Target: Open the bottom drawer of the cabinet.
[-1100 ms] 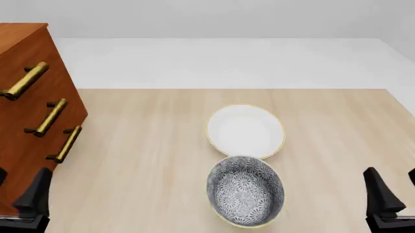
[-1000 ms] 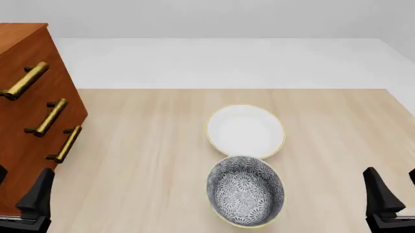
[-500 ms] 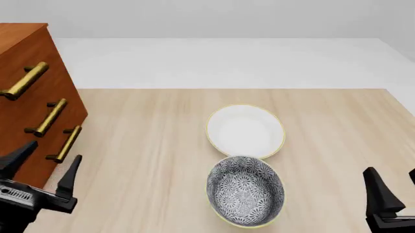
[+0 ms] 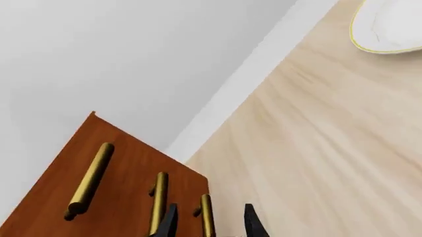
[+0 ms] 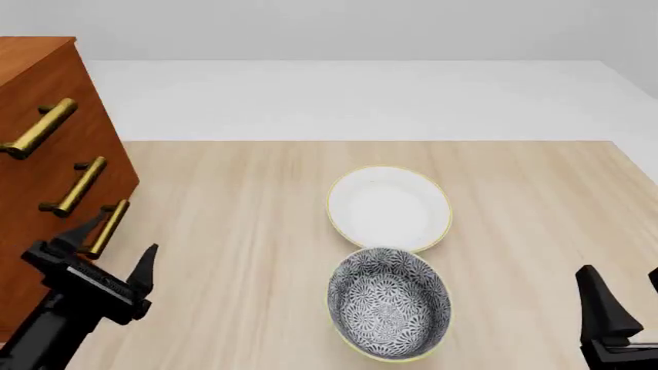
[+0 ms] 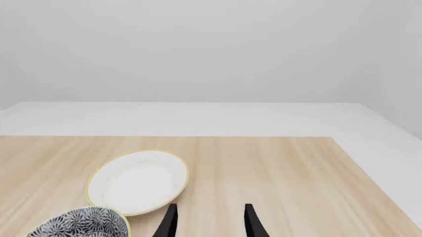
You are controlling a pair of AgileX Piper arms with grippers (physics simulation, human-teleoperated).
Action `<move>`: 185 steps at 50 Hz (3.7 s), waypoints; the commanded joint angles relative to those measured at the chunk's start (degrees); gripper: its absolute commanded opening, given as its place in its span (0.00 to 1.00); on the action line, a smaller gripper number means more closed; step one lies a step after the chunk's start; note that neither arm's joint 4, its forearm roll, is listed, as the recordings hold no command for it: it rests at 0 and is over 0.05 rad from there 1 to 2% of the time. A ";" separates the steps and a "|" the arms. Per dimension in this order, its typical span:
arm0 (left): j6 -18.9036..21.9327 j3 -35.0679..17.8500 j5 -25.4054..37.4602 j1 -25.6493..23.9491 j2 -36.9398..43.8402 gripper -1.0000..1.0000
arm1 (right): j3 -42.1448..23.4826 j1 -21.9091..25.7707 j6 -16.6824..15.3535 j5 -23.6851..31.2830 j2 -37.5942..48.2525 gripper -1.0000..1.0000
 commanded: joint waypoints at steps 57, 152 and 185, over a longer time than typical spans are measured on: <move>15.36 -8.34 -5.30 3.34 22.99 1.00 | -0.04 0.11 -0.01 0.04 0.00 1.00; 21.77 -24.14 -5.30 17.28 45.75 1.00 | -0.08 0.17 0.01 0.08 0.00 1.00; 24.61 -27.19 -5.30 19.53 49.79 1.00 | -0.08 0.15 0.02 0.09 0.00 1.00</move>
